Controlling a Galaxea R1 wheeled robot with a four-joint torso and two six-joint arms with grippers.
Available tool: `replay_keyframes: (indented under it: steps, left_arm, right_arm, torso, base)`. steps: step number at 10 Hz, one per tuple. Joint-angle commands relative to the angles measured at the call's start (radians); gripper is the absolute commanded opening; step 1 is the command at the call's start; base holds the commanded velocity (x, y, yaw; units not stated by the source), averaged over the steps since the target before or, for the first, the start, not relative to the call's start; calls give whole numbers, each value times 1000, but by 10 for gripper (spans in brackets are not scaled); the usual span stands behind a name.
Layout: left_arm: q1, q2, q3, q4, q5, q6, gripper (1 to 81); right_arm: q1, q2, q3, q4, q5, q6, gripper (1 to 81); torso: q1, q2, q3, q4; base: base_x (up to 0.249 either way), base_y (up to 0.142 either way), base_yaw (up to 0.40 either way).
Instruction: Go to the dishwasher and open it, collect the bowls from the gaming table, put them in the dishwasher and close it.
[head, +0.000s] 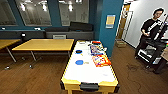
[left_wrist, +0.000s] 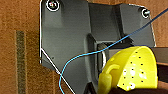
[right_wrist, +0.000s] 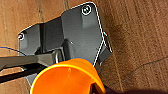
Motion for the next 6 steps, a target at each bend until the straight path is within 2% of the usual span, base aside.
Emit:
replay_keyframes:
  steps: [1, 3, 6]
  left_arm:
    - [-28, 70, -94, 14, 44, 26, 10]
    - [-28, 75, -95, 12, 44, 25, 10]
    - [-28, 69, -95, 2, 43, 20, 10]
  right_arm:
    - [26, 4, -19, -26, -58, -6, 10]
    - [28, 33, -31, -38, -59, -6, 10]
    - [26, 56, -49, -43, -58, -6, 10]
  torso:
    - [0, 0, 0, 0]
    - [-2, 0, 0, 0]
    - [-3, -1, 0, 0]
  base:
    - [-170, 0, 0]
    - [-119, 0, 0]
    - [0, 0, 0]
